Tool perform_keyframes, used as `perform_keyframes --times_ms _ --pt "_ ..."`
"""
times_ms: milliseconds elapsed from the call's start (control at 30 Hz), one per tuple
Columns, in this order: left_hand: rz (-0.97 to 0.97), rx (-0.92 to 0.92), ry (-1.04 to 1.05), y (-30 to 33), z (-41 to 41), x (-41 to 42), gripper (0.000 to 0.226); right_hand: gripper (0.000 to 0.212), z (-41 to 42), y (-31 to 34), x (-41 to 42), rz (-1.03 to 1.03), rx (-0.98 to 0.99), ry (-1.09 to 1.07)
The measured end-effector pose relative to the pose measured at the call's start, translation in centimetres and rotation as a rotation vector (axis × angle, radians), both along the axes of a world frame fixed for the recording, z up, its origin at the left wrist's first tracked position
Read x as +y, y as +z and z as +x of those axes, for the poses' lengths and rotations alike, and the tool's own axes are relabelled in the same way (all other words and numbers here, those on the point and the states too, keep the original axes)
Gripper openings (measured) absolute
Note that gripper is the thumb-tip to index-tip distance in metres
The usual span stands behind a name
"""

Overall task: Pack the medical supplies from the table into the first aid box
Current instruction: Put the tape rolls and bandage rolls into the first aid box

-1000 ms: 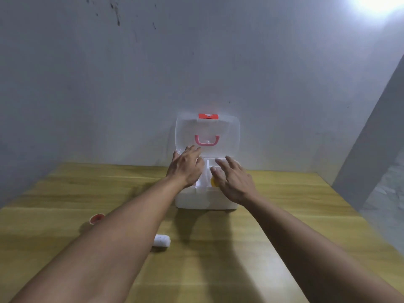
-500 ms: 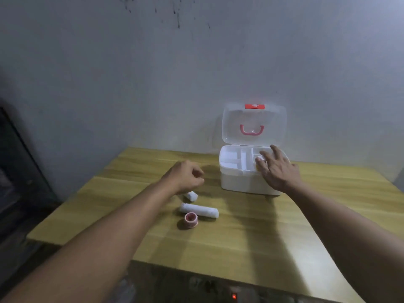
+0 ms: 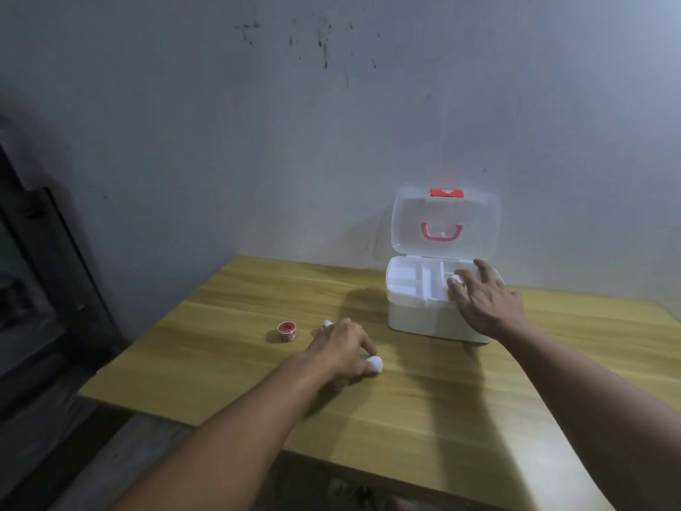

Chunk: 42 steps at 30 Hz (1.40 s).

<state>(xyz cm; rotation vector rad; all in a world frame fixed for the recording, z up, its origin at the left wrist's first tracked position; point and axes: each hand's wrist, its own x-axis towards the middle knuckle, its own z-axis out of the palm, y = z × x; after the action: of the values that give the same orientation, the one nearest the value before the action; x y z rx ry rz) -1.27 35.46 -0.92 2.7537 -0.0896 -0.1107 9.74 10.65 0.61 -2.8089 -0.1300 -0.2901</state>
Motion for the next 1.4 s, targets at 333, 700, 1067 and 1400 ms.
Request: perform_keyframes --times_ms 333,700,1067,1400 --pt "0.112 -0.074 0.099 1.3 -2.7 2.3 0.043 0.051 0.1 -0.1 0.0 0.002 -0.014 0.001" --pt "0.126 -0.043 0.192 0.1 -2.2 5.6 0.02 0.051 -0.3 0.0 -0.1 0.001 -0.025 0.002" --pt "0.192 -0.105 0.395 -0.9 -0.5 8.7 0.044 0.052 -0.2 -0.1 0.1 0.003 -0.035 -0.016" --pt "0.091 0.127 0.393 -0.2 2.6 10.7 0.112 0.052 -0.1 -0.2 0.1 0.0 -0.051 -0.015"
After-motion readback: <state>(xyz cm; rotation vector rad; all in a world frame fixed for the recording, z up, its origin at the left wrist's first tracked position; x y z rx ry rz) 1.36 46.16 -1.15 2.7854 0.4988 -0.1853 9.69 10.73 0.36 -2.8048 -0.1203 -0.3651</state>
